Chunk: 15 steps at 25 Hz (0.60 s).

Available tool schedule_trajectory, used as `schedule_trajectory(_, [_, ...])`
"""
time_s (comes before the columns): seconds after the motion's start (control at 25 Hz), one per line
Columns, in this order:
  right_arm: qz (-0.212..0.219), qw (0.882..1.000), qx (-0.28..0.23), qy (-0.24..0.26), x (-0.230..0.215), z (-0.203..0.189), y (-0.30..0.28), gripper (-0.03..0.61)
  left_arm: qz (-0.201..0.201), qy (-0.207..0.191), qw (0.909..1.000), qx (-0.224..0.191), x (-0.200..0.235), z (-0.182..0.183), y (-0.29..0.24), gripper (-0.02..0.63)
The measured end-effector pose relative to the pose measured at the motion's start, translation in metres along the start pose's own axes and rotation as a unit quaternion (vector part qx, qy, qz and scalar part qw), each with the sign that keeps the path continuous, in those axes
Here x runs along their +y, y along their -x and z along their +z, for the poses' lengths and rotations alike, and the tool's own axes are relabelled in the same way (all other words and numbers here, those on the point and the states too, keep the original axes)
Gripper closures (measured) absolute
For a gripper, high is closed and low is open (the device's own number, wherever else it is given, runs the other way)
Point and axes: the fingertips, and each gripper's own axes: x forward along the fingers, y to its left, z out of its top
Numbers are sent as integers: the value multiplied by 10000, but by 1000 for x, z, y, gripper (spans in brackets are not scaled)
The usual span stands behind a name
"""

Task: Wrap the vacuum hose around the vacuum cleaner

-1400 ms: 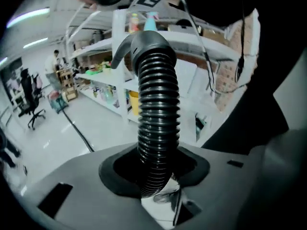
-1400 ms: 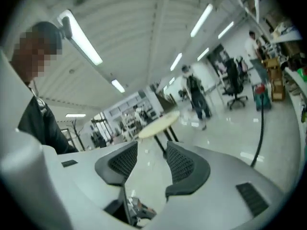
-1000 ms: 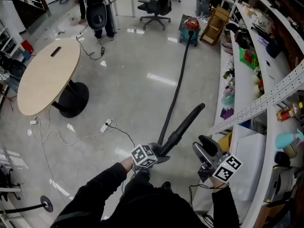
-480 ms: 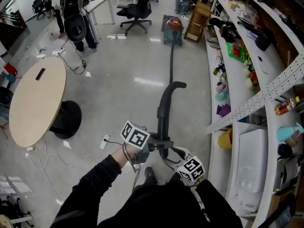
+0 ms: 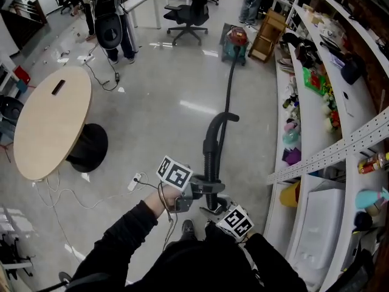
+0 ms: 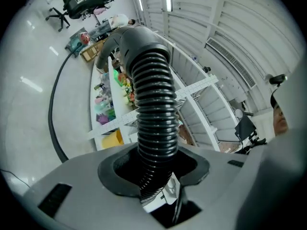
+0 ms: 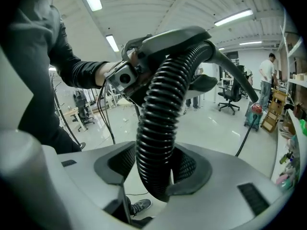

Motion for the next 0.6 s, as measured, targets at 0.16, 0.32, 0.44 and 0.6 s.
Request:
schedule_trajectory(0.16, [351, 9953, -353, -832, -34, 11, 7, 400, 278, -113, 9993, -232, 11, 37, -9, 430])
schedule_trajectory(0.32, [617, 9703, -968, -2130, -97, 26, 31, 401, 1015, -837, 9891, -660, 27, 82, -6, 335])
schedule_trajectory(0.44, [896, 9262, -1600, -3294, -156, 40, 57, 403, 1762, -1563, 9711, -392, 40, 86, -5, 334])
schedule_trajectory(0.6, [1228, 8531, -2277, -4531, -225, 55, 89, 403, 2741, -3249, 9040, 465, 61, 59, -46, 334])
